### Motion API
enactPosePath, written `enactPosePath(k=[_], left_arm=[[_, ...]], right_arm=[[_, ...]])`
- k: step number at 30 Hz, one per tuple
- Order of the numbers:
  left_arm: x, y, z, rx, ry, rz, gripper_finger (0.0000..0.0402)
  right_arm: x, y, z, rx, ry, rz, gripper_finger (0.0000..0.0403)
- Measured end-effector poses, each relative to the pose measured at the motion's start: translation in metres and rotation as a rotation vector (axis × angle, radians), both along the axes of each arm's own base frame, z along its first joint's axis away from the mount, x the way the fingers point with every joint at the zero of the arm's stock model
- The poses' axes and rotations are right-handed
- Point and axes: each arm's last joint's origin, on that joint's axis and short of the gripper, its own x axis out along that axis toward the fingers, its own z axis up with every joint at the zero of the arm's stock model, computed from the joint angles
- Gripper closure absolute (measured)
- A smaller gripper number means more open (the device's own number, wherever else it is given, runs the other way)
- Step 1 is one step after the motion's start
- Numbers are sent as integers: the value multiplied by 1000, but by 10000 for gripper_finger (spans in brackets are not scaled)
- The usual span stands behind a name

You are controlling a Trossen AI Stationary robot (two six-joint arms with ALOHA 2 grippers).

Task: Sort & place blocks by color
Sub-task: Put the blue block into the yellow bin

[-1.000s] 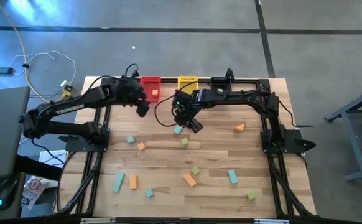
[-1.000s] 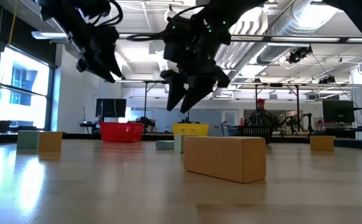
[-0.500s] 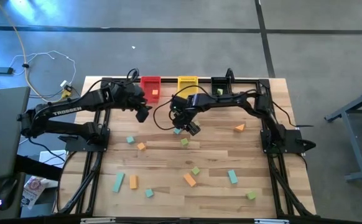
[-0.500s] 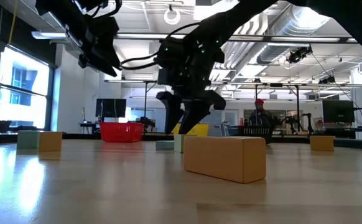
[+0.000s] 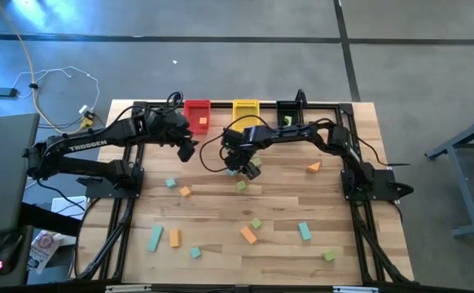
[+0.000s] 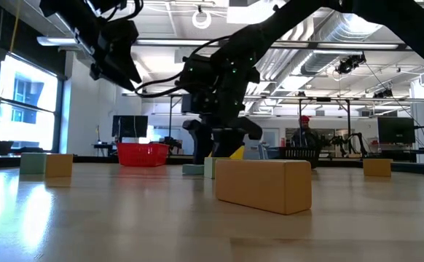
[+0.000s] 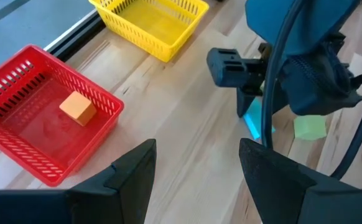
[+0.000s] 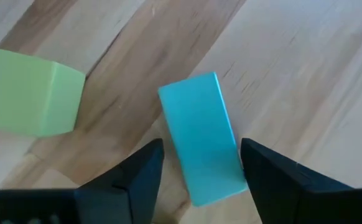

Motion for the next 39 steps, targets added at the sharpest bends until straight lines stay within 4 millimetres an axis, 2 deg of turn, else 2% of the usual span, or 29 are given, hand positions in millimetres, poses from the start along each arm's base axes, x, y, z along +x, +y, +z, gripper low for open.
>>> enactPosePath(k=[7,13,19,30,36,39], left_arm=[[-1,0,-1,-7,10,1,183],[-1,-1,-1,-9,13,2,183],[-1,-1,-1,-9,14,-1,183],[5,-12,-2,-10,18,-61,183],[7,-19,-2,-14,26,-99,183],[7,-23,-4,-27,43,-109,183]], right_arm=[[-2,1,-1,27,42,-87,306],[-3,1,0,50,59,-171,310],[-10,-7,15,20,62,-273,310],[-30,-55,79,-39,-129,-517,310],[-44,-95,96,-94,-224,-679,310],[-52,-116,97,-101,-243,-744,310]])
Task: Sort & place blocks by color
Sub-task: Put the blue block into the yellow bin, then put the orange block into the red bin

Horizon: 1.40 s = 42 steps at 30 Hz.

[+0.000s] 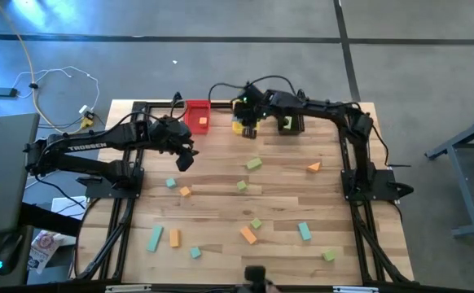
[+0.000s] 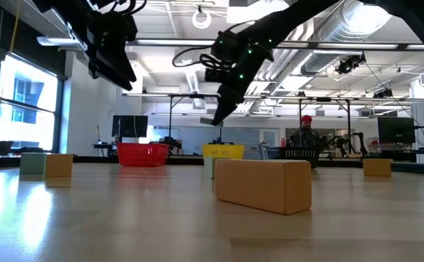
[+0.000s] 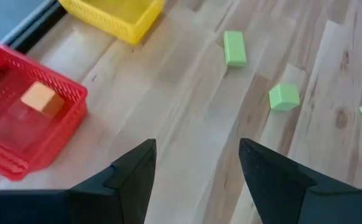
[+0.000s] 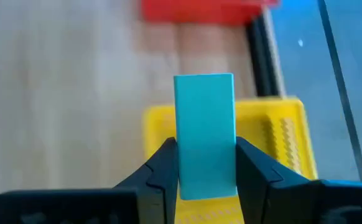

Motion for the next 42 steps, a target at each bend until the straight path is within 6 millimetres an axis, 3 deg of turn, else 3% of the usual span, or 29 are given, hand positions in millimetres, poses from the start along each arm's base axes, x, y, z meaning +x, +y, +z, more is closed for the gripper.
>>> enactPosePath(k=[6,20,26,36,42], left_arm=[[-2,-7,-4,-9,61,40,183],[-13,-24,-13,-112,196,151,183],[-12,-37,-15,-132,229,108,183],[-8,-57,-16,-182,204,103,183],[-6,-68,-27,-215,225,117,183]], right_arm=[[-10,-25,-4,-19,-21,-127,310],[-15,-23,-34,41,0,-233,310],[-14,-24,-35,22,-9,-243,310],[-14,-24,-35,29,-21,-265,225],[-15,-24,-34,43,-21,-286,219]])
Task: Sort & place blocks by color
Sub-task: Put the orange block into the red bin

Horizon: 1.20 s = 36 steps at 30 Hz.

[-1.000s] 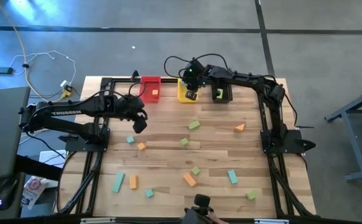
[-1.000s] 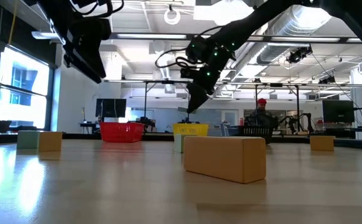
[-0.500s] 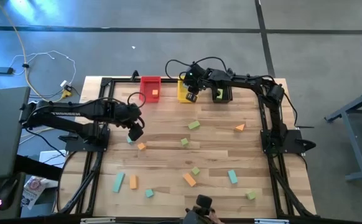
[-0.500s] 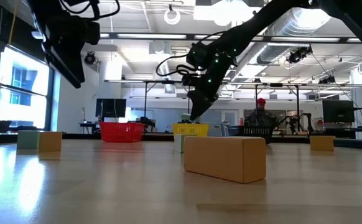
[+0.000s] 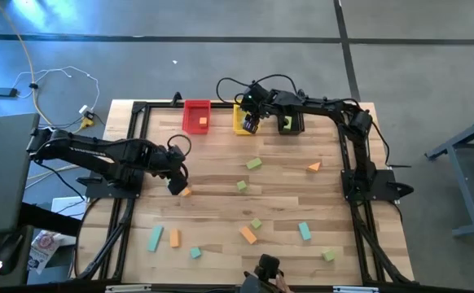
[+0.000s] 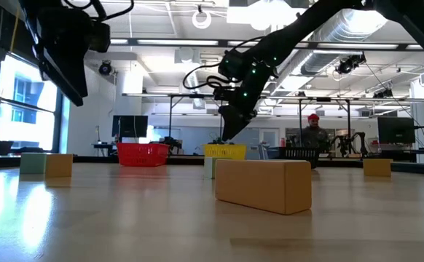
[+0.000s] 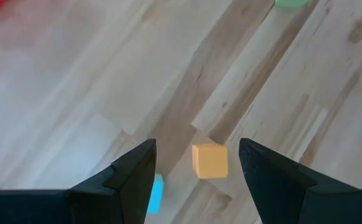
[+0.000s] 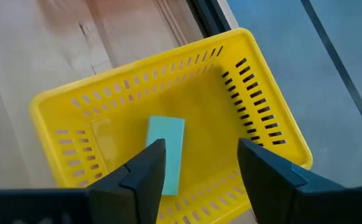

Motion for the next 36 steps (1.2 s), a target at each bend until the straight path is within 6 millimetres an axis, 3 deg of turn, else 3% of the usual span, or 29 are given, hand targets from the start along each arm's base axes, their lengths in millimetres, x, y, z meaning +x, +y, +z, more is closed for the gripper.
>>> enactPosePath(k=[21,36], left_arm=[[24,-29,-32,8,118,43,183],[44,-35,-60,4,193,29,183]], right_arm=[[19,4,61,-48,-77,38,238],[22,13,64,-37,-42,67,238]])
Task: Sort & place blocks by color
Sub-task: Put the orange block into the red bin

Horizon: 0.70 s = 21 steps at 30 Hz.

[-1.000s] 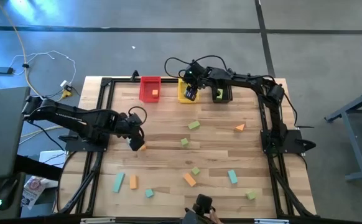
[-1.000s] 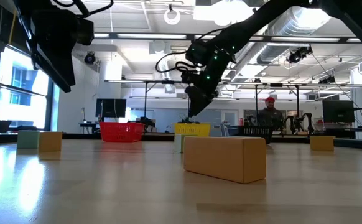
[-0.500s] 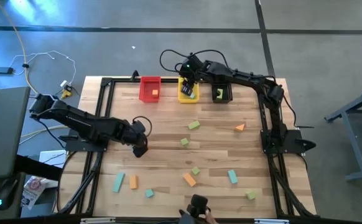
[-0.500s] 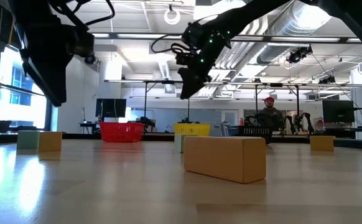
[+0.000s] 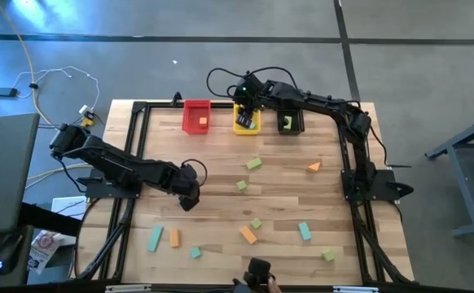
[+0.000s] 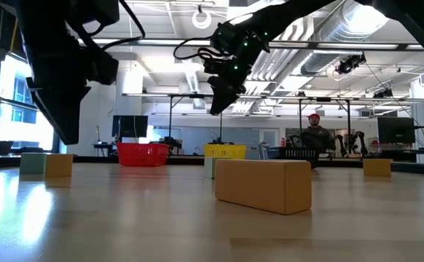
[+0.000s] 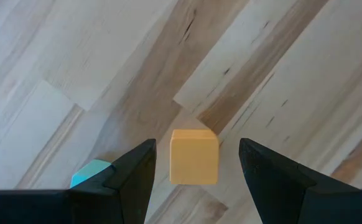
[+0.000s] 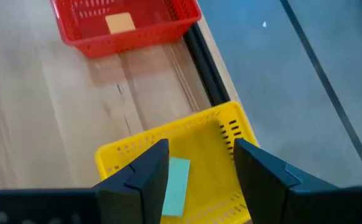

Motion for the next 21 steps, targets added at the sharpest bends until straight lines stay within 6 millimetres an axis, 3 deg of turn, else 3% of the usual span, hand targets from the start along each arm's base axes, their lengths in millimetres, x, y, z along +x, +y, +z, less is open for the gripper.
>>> enactPosePath(k=[21], left_arm=[[12,-2,-33,-11,129,-15,192]], right_arm=[[-4,2,-4,32,54,-2,238]])
